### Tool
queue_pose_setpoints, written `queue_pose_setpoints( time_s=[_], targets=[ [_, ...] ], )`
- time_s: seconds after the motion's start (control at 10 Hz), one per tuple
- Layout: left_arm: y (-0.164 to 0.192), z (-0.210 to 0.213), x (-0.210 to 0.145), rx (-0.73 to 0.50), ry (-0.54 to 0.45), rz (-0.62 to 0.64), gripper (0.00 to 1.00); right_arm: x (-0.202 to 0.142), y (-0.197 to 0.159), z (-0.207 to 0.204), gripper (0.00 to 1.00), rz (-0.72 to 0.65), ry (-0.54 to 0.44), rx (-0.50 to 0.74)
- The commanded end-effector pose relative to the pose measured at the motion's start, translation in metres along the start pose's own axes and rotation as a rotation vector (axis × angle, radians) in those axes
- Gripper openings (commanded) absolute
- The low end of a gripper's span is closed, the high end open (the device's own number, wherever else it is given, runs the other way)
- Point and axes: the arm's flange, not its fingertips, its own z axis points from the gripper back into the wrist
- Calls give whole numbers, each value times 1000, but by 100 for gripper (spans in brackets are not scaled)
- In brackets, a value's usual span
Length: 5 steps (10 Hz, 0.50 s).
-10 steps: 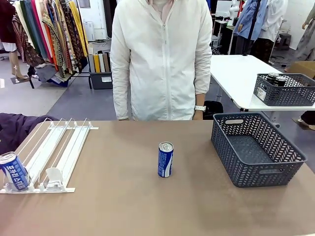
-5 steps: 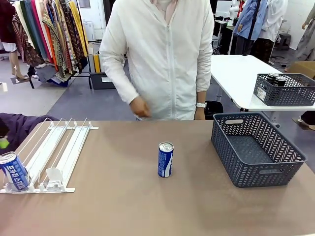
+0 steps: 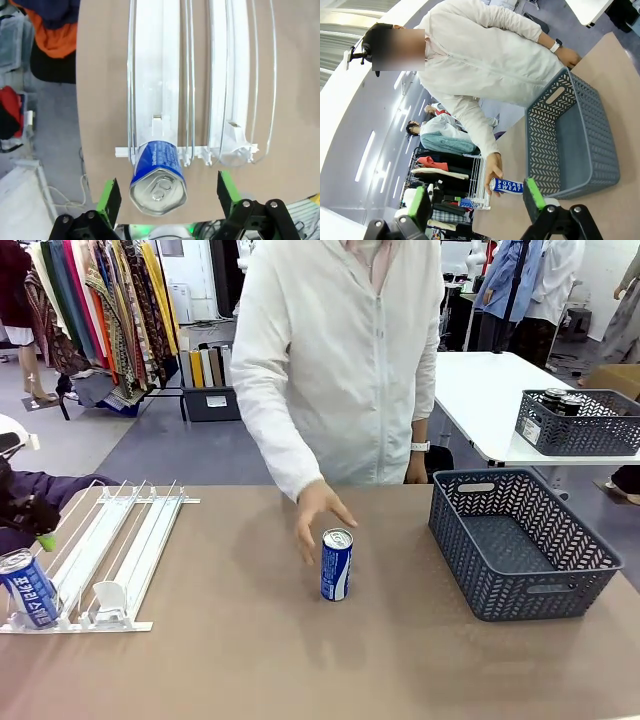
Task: Retrieve and store the cans from the dispenser.
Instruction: Pick up one can from the Automatic Can Dispenser and place it in the middle of the table.
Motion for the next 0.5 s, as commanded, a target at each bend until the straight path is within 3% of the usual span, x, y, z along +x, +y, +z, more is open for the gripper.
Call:
queue_pose_setpoints(
  time_s=[0.0, 0.4],
  targets=[
    [-4, -11, -2, 5, 41, -7, 100, 2, 2, -1, 100, 5, -19, 27],
    [-6, -33, -2, 57, 163, -63, 100, 2, 2, -1, 100, 5, -19, 27]
  ],
)
